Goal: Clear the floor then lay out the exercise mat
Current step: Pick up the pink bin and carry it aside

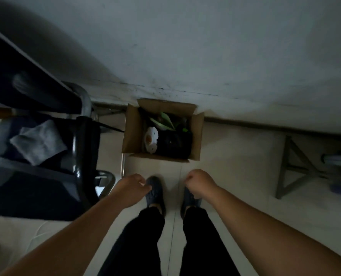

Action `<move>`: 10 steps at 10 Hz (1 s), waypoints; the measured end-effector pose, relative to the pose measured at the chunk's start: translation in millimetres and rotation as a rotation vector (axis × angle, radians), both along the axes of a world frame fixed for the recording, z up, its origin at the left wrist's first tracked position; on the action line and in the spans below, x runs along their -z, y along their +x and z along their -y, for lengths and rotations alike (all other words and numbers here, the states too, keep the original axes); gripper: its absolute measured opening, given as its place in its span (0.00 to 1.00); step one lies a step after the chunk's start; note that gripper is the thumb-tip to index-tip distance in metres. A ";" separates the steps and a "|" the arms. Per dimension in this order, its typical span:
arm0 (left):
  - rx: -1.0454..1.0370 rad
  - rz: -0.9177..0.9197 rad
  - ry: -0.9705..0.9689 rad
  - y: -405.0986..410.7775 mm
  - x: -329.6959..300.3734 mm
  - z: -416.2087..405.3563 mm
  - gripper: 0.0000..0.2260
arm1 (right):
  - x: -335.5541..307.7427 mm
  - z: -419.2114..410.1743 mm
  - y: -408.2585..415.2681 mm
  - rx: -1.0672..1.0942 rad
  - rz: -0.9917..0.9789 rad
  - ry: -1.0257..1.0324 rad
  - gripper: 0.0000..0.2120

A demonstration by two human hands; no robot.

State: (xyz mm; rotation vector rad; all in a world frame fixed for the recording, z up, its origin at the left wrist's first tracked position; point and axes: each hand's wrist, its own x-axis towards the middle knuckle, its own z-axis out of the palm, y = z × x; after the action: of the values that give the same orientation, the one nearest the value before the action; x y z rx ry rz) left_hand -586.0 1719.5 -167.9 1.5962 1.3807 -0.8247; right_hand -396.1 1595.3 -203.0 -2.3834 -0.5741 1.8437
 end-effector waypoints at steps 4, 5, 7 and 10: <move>0.117 0.090 -0.192 -94.1 -185.9 33.9 0.10 | -226.4 153.6 -71.6 0.391 0.079 0.033 0.08; 0.248 0.053 -0.188 -97.6 -198.5 20.4 0.09 | -243.6 193.0 -91.6 0.510 0.135 0.034 0.07; 0.767 -0.007 -0.071 -41.2 -225.4 24.2 0.17 | -268.2 264.1 -141.5 0.747 0.161 -0.006 0.12; 0.938 -0.003 0.008 64.4 -251.2 160.8 0.10 | -260.6 415.8 -233.9 1.284 0.197 -0.039 0.07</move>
State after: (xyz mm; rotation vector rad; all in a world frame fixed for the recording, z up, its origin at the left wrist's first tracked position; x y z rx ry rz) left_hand -521.6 1558.7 83.3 2.2596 0.5666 -1.3355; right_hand -629.9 1179.5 57.5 -2.0281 0.8331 1.0025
